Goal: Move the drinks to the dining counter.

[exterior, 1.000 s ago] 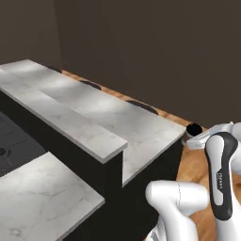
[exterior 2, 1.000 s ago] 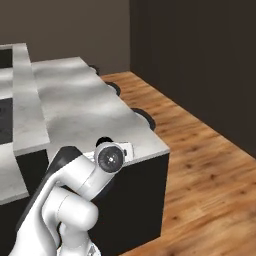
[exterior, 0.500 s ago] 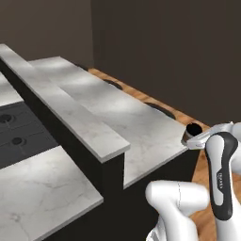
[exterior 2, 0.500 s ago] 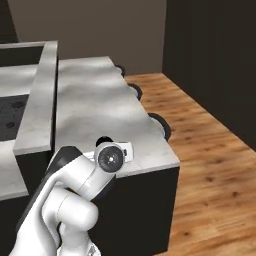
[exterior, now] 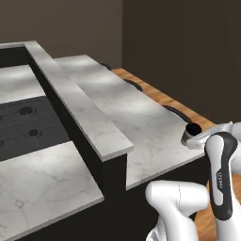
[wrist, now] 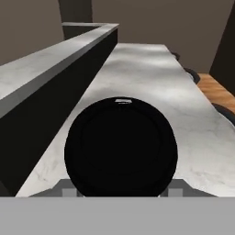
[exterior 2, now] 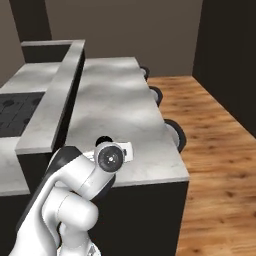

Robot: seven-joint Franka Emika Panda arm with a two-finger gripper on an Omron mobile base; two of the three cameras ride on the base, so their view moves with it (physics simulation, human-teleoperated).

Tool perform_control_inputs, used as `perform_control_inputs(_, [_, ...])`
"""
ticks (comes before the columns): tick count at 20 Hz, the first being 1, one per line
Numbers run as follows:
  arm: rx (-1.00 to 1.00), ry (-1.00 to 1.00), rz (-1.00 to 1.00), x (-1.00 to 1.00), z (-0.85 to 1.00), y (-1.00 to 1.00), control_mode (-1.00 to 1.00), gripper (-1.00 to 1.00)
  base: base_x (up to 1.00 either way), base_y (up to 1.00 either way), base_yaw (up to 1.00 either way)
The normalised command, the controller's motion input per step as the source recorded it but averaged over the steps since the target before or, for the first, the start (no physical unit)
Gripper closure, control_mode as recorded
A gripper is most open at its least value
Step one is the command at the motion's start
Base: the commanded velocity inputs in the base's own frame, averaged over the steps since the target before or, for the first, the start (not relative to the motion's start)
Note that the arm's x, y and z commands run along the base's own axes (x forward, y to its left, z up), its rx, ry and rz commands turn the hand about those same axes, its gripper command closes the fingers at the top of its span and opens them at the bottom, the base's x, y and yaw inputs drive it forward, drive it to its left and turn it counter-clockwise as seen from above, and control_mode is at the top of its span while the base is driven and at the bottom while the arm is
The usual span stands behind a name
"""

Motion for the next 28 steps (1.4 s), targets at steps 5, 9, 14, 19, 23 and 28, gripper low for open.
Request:
perform_control_inputs(5, [0.0, 0.0, 0.0, 0.0, 0.0, 0.0, 1.0, 1.0, 0.6, 0.0, 0.33])
perform_control_inputs(9, [0.0, 0.0, 0.0, 0.0, 0.0, 0.0, 1.0, 1.0, 0.45, 0.0, 0.31])
perform_control_inputs(14, [0.0, 0.0, 0.0, 0.0, 0.0, 0.0, 1.0, 1.0, 0.12, 0.0, 0.2])
perform_control_inputs(19, [0.0, 0.0, 0.06, 0.0, 0.0, 0.0, -1.0, 1.0, 0.0, 0.0, 0.06])
perform_control_inputs(23, [0.0, 0.0, 0.01, 0.05, 0.0, 0.0, -1.0, 1.0, 0.0, 0.0, 0.0])
perform_control_inputs(28, [0.0, 0.03, 0.0, 0.32, -0.03, 0.0, -1.0, 1.0, 0.0, 0.0, 0.0])
